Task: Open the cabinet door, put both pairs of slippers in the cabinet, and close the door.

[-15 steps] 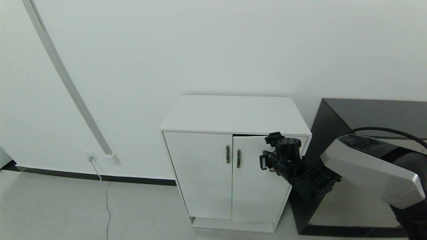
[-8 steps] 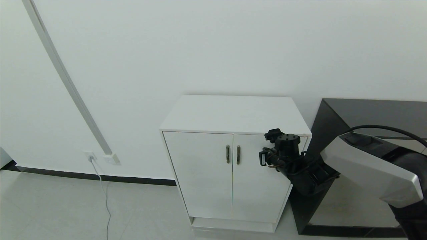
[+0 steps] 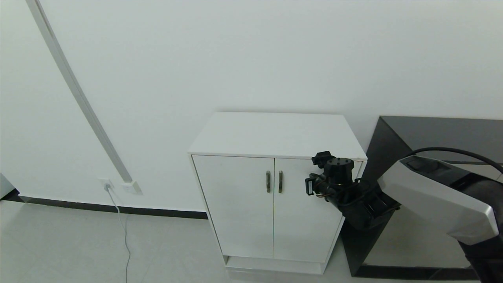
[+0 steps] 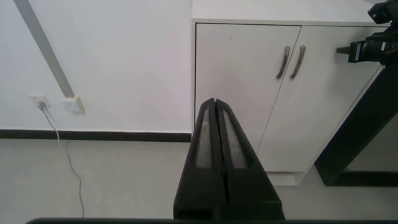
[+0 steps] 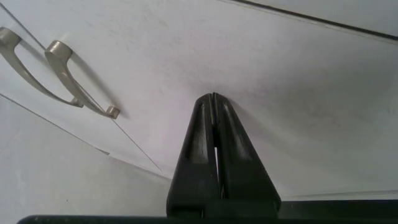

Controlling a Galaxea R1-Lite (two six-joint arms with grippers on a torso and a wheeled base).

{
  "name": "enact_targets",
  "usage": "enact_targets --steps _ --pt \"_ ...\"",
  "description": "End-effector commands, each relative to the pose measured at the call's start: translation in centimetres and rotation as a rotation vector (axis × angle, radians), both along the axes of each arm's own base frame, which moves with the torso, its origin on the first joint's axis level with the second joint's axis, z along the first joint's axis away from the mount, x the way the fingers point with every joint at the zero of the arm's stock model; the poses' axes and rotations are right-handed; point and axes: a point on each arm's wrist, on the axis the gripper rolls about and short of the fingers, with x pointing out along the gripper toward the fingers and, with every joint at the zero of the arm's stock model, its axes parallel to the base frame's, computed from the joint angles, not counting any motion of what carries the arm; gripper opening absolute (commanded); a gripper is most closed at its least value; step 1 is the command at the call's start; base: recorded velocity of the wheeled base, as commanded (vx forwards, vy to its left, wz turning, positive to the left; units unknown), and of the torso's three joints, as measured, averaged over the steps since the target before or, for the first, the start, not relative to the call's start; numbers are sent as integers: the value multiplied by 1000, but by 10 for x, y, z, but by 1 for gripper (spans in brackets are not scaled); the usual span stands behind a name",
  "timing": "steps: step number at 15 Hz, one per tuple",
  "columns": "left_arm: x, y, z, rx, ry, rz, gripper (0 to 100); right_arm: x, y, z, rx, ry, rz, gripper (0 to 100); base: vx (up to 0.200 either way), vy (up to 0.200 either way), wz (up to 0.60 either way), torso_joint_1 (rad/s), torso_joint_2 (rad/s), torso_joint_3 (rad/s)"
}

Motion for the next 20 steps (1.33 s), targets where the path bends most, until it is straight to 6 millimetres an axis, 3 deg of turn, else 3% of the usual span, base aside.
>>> enact_targets --steps 1,6,11,15,17,20 --pt "0 0 0 -1 0 0 0 -3 -2 5 2 -4 0 0 0 0 0 0 0 0" --pt "0 0 0 1 0 0 0 -37 -21 35 3 6 -10 0 0 0 0 0 0 0" --pt "0 0 0 1 0 0 0 -90 -74 67 -21 12 -145 0 0 0 0 0 0 0" --pt "0 0 0 1 0 0 0 -142 -132 91 -23 8 -262 0 0 0 0 0 0 0" --pt "0 0 0 1 0 0 0 -163 -154 97 -23 2 -311 0 0 0 0 0 0 0" --pt "0 0 0 1 0 -1 0 -209 -184 101 -60 -11 -342 0 0 0 0 0 0 0"
